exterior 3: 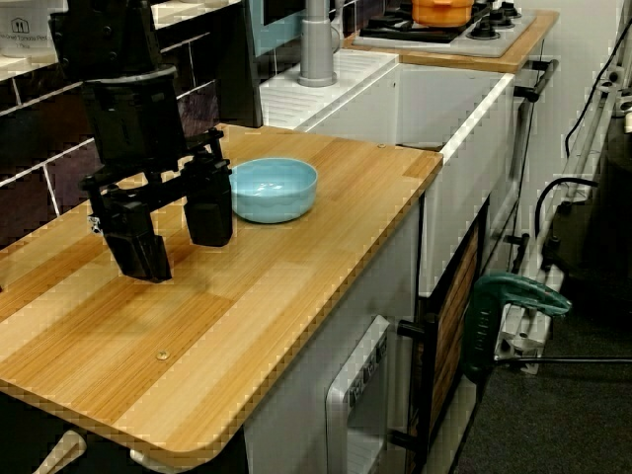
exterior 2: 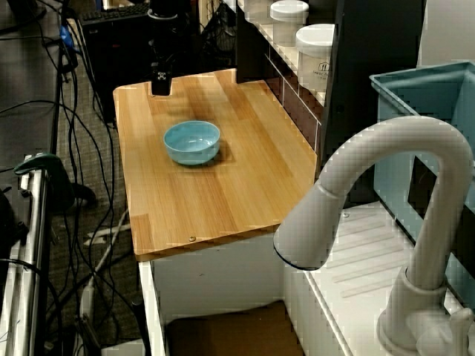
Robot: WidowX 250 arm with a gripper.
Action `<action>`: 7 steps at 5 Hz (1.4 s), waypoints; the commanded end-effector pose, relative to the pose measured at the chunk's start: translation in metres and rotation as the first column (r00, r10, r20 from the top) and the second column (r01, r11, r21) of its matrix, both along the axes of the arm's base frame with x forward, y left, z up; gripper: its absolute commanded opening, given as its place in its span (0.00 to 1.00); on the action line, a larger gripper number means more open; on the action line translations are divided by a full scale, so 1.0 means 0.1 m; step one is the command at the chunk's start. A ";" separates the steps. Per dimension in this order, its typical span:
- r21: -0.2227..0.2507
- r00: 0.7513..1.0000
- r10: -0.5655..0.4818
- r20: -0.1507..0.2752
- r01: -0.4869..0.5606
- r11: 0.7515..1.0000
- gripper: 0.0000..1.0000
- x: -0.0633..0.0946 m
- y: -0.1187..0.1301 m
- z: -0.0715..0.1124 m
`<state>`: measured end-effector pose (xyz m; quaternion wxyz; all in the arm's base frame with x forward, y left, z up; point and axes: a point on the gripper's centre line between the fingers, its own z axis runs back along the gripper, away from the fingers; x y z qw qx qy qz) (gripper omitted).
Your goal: Push into sink
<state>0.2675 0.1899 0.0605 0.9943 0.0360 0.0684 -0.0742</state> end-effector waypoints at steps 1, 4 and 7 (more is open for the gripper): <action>0.027 0.999 0.000 0.037 -0.001 1.000 1.00 0.05 0.05 0.13; 0.021 0.999 -0.006 0.032 0.005 1.000 1.00 0.05 -0.17 0.06; 0.037 0.996 -0.007 0.094 0.003 0.999 1.00 0.05 -0.34 -0.06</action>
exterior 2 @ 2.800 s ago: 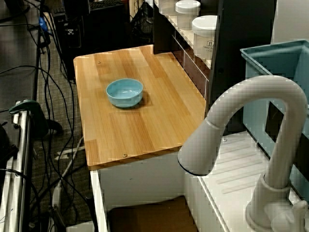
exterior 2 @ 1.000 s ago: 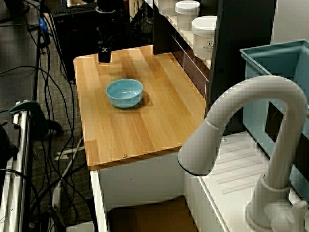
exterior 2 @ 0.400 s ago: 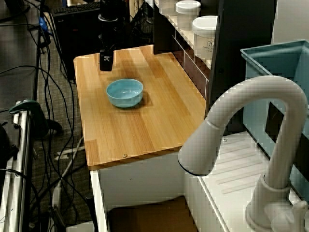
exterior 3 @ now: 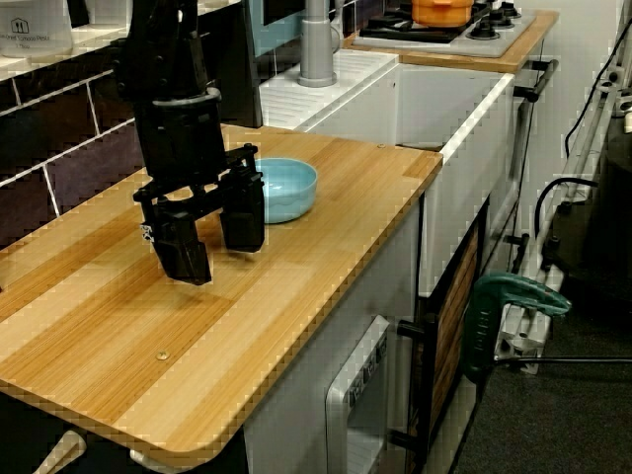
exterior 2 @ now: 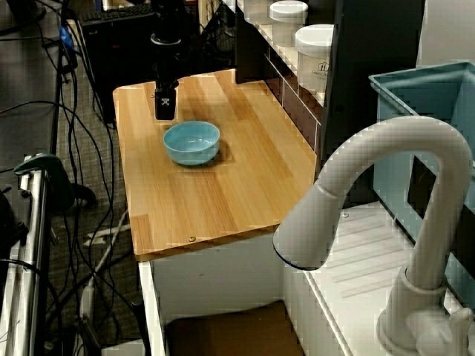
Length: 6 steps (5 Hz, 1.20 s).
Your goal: Push into sink
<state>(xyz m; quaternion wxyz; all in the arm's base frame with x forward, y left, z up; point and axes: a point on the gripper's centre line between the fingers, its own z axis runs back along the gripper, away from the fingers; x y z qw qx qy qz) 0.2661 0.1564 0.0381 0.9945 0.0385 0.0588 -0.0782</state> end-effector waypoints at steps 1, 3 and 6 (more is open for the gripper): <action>0.030 0.997 -0.005 0.076 0.002 1.000 1.00 0.09 -0.09 0.20; 0.027 0.997 -0.008 0.082 0.005 1.000 1.00 0.24 -0.20 0.22; 0.016 0.997 -0.058 0.052 0.057 0.998 1.00 0.21 -0.48 0.11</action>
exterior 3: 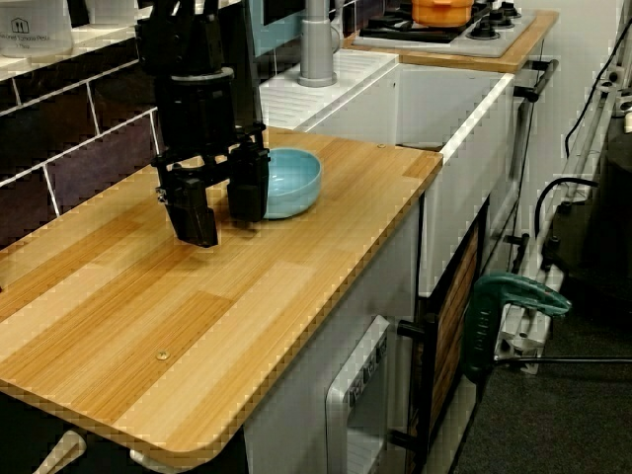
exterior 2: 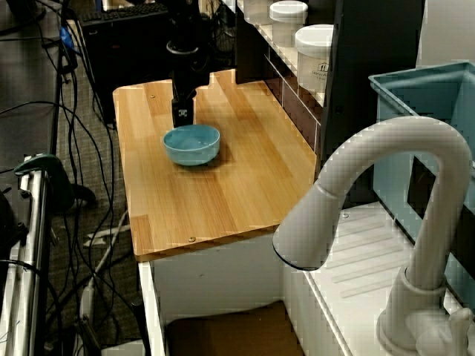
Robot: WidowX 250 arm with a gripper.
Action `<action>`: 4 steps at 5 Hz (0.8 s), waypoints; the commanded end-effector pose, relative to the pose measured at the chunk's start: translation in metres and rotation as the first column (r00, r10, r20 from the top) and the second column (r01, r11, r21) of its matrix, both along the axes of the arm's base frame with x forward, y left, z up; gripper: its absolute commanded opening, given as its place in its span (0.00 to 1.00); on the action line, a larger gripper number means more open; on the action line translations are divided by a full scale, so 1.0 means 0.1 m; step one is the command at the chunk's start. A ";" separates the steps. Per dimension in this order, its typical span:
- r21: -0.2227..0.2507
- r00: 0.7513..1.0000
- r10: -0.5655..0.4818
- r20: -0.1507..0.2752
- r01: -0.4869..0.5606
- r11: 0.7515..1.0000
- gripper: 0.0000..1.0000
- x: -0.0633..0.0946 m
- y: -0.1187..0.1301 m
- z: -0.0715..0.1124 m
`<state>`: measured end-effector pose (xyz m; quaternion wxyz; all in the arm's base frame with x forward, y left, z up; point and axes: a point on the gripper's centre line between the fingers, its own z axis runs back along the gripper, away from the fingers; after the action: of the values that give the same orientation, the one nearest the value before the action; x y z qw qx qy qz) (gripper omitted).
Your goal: Push into sink
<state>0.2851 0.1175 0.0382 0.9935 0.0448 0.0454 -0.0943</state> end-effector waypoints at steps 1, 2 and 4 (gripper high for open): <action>-0.004 0.999 -0.048 0.026 0.048 0.999 1.00 -0.05 -0.23 0.15; -0.025 0.997 -0.075 0.003 0.075 0.997 1.00 -0.15 -0.37 0.18; -0.052 0.994 -0.110 -0.007 0.110 0.993 1.00 -0.24 -0.56 0.22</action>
<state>0.2573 0.0602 0.0466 0.9862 0.0128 0.0710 -0.1492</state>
